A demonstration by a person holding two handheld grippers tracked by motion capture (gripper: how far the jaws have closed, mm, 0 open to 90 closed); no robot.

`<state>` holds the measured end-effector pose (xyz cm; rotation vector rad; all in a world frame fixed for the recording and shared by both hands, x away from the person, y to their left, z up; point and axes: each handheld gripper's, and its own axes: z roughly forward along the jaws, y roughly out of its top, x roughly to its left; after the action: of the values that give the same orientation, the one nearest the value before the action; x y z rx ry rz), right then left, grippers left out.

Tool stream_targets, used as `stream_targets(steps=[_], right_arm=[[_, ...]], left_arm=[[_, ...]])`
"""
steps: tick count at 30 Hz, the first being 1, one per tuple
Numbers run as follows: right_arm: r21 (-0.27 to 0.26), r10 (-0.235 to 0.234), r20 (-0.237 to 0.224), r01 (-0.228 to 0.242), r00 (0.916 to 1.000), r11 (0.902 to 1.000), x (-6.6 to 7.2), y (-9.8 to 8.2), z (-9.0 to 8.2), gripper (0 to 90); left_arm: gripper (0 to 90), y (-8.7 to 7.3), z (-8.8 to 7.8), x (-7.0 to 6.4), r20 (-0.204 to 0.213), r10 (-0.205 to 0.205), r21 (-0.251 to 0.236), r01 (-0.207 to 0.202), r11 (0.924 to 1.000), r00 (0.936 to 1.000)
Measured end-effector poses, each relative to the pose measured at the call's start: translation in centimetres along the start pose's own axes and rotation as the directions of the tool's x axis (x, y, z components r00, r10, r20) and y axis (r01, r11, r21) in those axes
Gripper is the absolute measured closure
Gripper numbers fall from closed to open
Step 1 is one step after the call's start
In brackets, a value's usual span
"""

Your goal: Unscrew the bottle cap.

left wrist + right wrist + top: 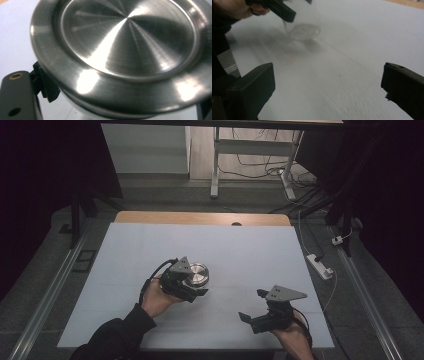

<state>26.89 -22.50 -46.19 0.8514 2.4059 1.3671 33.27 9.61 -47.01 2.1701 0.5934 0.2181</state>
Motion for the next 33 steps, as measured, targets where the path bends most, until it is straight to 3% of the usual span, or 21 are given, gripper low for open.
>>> stream_targets(steps=[4,8,14,19,25,33], right_arm=[[-0.017,-0.025,-0.028,0.025,0.9993,0.9995,0.5,1.7,1.0,0.0],[0.003,-0.076,-0.046,0.077,0.9960,0.9970,1.2,3.1,2.3,0.0],[0.023,-0.093,-0.055,0.095,0.9941,0.9952,1.6,4.6,4.2,0.0],[0.029,-0.083,-0.047,0.085,0.9954,0.9960,1.8,5.8,5.4,0.0],[0.008,-0.046,-0.074,0.047,0.9962,0.9989,1.9,7.6,6.9,0.0],[-0.011,-0.063,-0.087,0.062,0.9942,0.9980,2.8,9.6,9.4,1.8]], left_arm=[[15.0,0.0,0.0,0.0,-0.001,0.003,0.001,-0.003,1.0000,1.0000],[15.0,0.0,0.0,0.0,-0.001,-0.004,-0.004,0.004,1.0000,1.0000],[15.0,-0.1,-0.1,0.0,0.000,-0.005,-0.005,0.005,1.0000,1.0000],[14.9,-0.1,0.0,-0.1,0.003,0.000,-0.001,0.000,1.0000,1.0000],[15.0,0.0,0.1,-0.2,0.011,0.000,-0.001,0.000,1.0000,0.9999],[15.0,0.1,0.1,-0.5,0.007,0.013,0.011,-0.013,0.9999,0.9999]])
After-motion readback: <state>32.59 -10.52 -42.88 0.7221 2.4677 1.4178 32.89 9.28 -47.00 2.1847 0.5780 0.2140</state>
